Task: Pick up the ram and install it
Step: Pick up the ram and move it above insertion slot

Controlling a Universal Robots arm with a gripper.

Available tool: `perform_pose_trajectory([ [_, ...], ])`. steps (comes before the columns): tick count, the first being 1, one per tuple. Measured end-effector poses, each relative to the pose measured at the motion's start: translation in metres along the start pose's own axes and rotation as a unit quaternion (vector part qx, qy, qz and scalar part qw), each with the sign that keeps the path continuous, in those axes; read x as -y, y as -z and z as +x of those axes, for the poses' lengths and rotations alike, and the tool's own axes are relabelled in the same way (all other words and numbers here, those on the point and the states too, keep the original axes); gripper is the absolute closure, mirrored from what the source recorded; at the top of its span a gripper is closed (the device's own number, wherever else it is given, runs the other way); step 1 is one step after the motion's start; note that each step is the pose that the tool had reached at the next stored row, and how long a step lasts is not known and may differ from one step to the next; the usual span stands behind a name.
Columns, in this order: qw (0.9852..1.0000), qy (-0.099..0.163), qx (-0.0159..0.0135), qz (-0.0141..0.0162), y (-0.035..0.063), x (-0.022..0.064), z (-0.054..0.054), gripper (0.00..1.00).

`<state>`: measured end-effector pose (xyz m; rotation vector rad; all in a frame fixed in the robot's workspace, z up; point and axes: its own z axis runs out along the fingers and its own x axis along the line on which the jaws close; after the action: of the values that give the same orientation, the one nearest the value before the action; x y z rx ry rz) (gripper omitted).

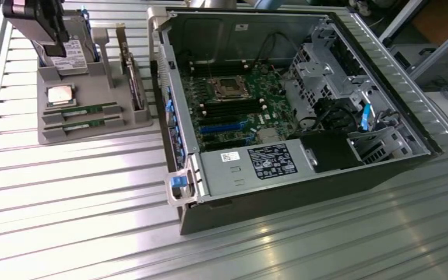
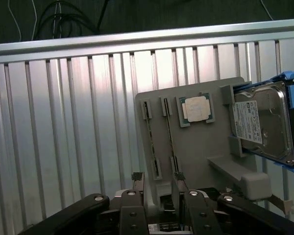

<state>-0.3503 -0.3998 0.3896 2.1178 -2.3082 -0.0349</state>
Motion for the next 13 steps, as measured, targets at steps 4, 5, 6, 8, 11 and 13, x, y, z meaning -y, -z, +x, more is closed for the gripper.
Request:
perform_pose_trajectory([
  [4, 1.0, 0.0, 0.0, -0.0001, -0.0035, 0.0001, 0.0, 0.64],
  [5, 1.0, 0.0, 0.0, 0.0, -0.0044, 0.0001, 0.0, 0.64],
  [6, 1.0, 0.0, 0.0001, 0.0, -0.0064, 0.0001, 0.0, 0.64],
  [8, 1.0, 0.0, 0.0002, -0.0001, -0.0083, 0.0002, 0.0, 0.64],
  [11, 1.0, 0.0, 0.0006, -0.0001, -0.0106, 0.0003, 0.001, 0.64],
  [13, 1.0, 0.0, 0.0008, -0.0001, -0.0121, 0.0003, 0.001, 0.64],
])
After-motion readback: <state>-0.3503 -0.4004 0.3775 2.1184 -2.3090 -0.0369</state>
